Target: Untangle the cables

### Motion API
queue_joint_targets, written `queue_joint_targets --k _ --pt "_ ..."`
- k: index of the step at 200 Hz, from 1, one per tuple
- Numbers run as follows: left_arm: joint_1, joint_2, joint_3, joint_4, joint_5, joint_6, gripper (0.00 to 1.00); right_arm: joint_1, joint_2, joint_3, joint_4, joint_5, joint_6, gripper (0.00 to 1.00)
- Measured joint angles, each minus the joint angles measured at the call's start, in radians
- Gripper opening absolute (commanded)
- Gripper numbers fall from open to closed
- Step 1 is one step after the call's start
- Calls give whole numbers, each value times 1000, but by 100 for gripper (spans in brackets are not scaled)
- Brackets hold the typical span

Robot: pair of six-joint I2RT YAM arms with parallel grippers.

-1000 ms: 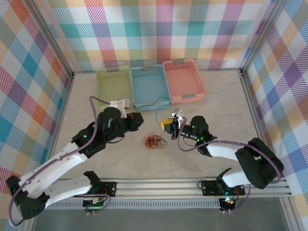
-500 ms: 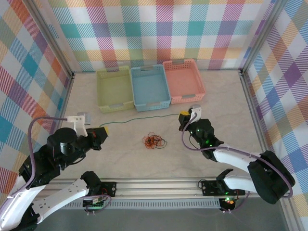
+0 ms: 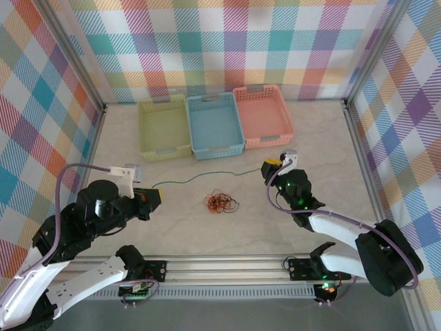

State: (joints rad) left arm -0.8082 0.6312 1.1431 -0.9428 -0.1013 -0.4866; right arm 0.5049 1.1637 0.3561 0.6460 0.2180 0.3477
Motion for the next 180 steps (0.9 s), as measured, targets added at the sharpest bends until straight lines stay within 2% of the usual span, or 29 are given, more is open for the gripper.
queue_joint_targets --k 25,52,84,114,148,180 --pt "0 108 65 8 -21 32 0 -9 -76 -1 -43 -48 -52 70" --pt "2 208 119 14 -21 64 0 -7 -167 0 -13 -203 -108 69" --pt "2 271 147 22 1 92 0 53 -148 64 -16 -426 -179 71" --pt "2 287 162 31 30 101 0 128 -120 119 -13 -575 -255 73" --pt "2 292 163 40 68 107 0 211 -98 157 -67 -602 -350 72" --pt "2 291 163 63 108 110 0 222 -45 216 -112 -585 -390 61"
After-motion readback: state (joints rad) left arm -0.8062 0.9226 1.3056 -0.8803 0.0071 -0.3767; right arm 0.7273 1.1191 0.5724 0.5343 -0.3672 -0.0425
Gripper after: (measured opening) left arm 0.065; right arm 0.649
